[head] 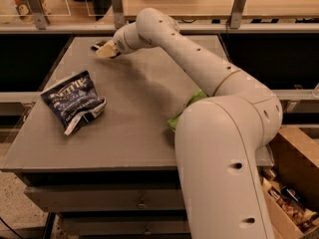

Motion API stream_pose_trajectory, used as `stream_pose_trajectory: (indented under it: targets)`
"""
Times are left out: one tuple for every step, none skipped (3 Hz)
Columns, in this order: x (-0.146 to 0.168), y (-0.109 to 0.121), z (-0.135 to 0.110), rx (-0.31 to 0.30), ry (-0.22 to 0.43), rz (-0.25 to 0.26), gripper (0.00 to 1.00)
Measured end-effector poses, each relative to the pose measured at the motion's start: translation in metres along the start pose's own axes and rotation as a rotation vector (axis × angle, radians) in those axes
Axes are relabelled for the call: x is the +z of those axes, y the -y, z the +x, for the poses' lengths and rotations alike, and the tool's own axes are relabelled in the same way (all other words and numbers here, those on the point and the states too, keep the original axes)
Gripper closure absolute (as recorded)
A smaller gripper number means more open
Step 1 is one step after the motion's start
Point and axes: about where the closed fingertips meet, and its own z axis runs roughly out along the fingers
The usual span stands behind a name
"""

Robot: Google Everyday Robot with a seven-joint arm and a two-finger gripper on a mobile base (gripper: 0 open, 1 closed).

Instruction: Move rxbar chocolate near blue chip bag

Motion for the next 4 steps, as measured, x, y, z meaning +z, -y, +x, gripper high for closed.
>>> stream_pose_trajectory:
  targets:
    - [0.002, 0.0, -0.001, 0.003, -0.007, -0.001, 0.64]
    - [0.002, 0.001, 0.001, 0.009, -0.025, 0.006, 0.87]
    - [-0.002, 0.004, 0.002, 0.01, -0.041, 0.018, 1.0]
    - [-0.014, 0.002, -0.001, 0.007, -0.034, 0.021, 1.0]
